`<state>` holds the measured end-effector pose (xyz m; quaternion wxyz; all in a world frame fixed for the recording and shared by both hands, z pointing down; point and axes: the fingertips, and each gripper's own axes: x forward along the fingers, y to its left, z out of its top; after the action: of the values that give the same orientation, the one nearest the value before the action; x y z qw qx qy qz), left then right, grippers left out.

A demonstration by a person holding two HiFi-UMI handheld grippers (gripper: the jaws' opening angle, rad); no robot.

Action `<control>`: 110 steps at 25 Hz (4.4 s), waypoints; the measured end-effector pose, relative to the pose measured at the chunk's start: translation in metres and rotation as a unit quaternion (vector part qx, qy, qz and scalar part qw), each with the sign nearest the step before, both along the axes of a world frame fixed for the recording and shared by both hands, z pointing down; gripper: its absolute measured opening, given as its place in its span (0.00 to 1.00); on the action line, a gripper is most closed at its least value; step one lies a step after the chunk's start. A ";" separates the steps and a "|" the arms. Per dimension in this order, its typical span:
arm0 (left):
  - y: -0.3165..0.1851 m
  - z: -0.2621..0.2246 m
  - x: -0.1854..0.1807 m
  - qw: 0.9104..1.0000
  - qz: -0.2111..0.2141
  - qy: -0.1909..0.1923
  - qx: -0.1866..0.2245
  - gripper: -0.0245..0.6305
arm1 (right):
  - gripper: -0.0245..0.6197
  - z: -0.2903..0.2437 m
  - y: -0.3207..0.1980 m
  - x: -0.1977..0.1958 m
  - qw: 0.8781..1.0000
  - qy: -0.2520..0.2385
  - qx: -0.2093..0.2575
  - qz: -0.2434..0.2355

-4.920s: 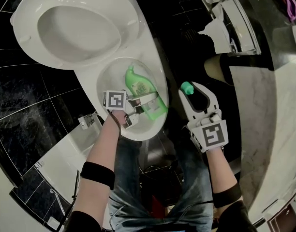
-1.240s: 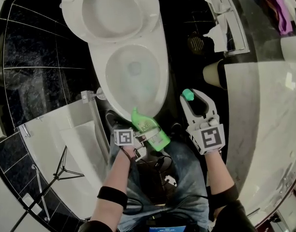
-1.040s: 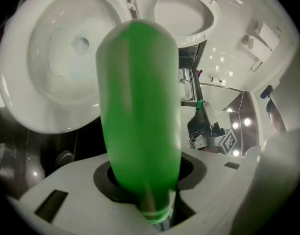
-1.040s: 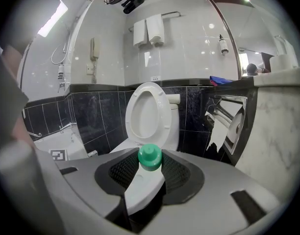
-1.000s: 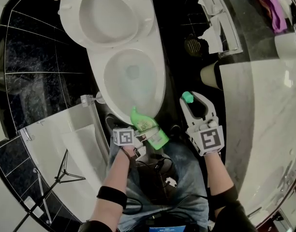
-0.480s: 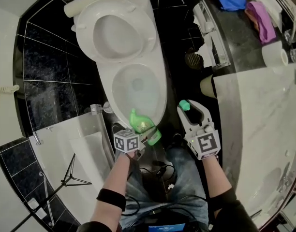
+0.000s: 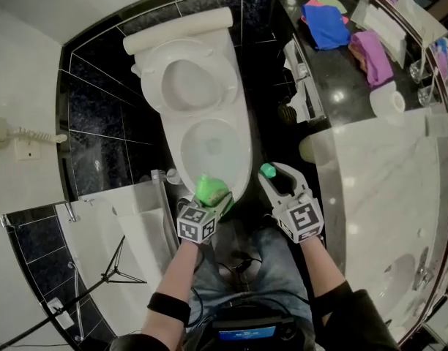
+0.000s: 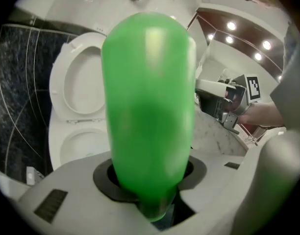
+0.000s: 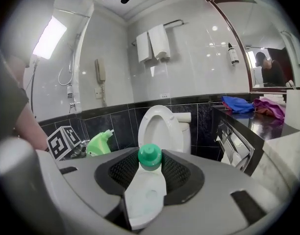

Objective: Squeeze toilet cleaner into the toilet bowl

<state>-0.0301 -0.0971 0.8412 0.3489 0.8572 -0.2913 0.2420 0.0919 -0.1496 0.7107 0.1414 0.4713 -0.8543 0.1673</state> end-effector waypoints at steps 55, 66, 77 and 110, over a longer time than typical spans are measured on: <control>0.120 -0.342 -0.141 0.972 -0.027 -0.089 0.214 0.33 | 0.30 -0.211 0.154 -0.122 0.988 -0.044 -0.008 -0.146; 0.124 -0.346 -0.126 0.972 -0.007 -0.082 0.219 0.33 | 0.30 -0.211 0.157 -0.110 0.988 -0.037 -0.006 -0.148; 0.135 -0.346 -0.112 0.976 0.048 -0.058 0.202 0.33 | 0.29 -0.243 0.154 -0.119 0.974 -0.123 0.018 -0.190; 0.180 -0.399 -0.065 0.925 0.329 0.045 0.187 0.33 | 0.29 -0.423 0.202 -0.216 0.805 -0.209 0.116 -0.542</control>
<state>-0.0950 0.0829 0.4426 0.0957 0.9645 -0.0168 0.2453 -0.1245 0.0522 0.2876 -0.0285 -0.1023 -0.9927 0.0569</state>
